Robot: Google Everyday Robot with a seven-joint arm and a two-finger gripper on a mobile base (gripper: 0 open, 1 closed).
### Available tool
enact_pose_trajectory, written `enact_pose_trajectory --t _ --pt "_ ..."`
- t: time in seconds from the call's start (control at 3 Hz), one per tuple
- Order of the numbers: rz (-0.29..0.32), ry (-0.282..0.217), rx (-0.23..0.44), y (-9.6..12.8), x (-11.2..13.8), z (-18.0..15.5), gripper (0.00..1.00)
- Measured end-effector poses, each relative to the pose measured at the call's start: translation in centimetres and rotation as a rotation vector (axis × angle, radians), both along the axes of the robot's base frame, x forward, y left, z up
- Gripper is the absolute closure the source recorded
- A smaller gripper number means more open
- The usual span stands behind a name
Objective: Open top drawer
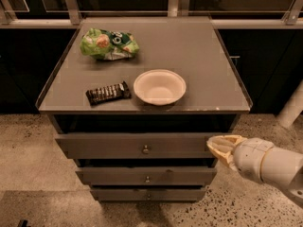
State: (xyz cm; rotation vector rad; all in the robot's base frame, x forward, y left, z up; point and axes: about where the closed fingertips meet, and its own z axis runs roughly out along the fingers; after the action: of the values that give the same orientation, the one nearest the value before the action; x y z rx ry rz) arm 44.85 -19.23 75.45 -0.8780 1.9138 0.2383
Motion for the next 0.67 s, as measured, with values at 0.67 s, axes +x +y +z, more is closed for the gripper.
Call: enact_pose_trajectory --t 0.67 --pt "0.029 -0.049 0.014 0.9 3.8 -3.0 1.0"
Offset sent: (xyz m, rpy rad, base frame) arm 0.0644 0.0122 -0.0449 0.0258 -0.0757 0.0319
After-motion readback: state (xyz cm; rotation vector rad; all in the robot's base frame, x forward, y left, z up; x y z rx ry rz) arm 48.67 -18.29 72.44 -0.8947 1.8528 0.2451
